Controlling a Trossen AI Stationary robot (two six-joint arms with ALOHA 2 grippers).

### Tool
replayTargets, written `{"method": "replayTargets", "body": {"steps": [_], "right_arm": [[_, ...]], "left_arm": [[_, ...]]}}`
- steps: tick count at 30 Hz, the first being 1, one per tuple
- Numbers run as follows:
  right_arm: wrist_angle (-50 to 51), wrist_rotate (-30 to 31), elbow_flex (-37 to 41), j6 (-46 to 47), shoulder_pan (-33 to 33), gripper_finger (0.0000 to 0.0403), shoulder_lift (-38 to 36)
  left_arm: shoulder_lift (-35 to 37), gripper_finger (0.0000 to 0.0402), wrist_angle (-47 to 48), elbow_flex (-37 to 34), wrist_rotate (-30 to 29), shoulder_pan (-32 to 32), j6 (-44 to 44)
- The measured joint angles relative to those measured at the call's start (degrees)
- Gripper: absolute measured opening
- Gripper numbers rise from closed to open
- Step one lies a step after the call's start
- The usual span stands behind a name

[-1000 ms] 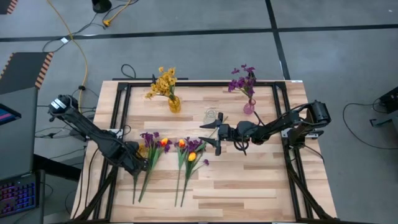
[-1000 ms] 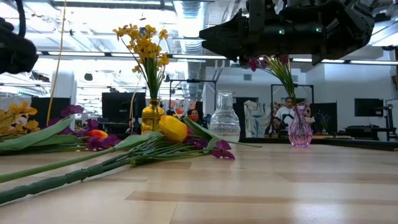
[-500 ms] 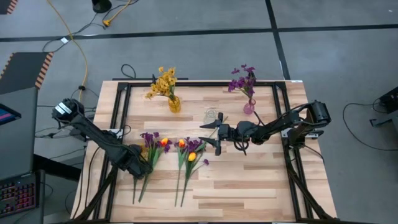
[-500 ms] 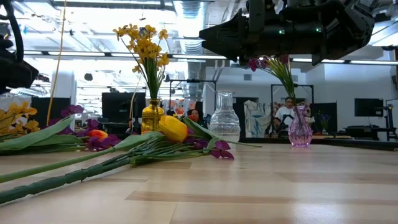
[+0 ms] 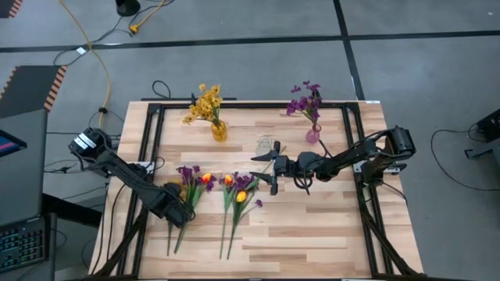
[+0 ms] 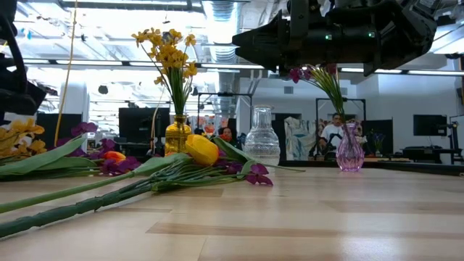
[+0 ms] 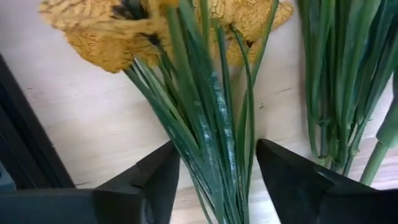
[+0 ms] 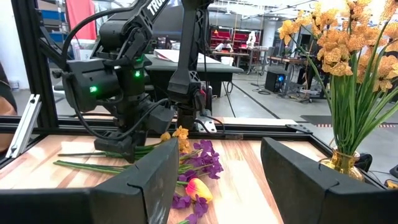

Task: Sort flowers into vase by color
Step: Put the yellow flowers into the yellow vase

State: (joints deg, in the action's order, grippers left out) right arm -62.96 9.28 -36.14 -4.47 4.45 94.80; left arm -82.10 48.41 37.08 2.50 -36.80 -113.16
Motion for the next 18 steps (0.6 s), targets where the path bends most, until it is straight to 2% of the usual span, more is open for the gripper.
{"method": "replayTargets", "body": {"steps": [13, 18], "right_arm": [[0.0, 0.0, 0.0, 0.0, 0.0, 0.0255, 0.0], [0.0, 0.0, 0.0, 0.0, 0.0, 0.0255, 0.0]], "left_arm": [[0.1, 0.0018, -0.7, -0.1, -0.6, 0.0, 0.6], [0.1, 0.0011, -0.6, -0.1, -0.5, 0.0, 0.4]]}}
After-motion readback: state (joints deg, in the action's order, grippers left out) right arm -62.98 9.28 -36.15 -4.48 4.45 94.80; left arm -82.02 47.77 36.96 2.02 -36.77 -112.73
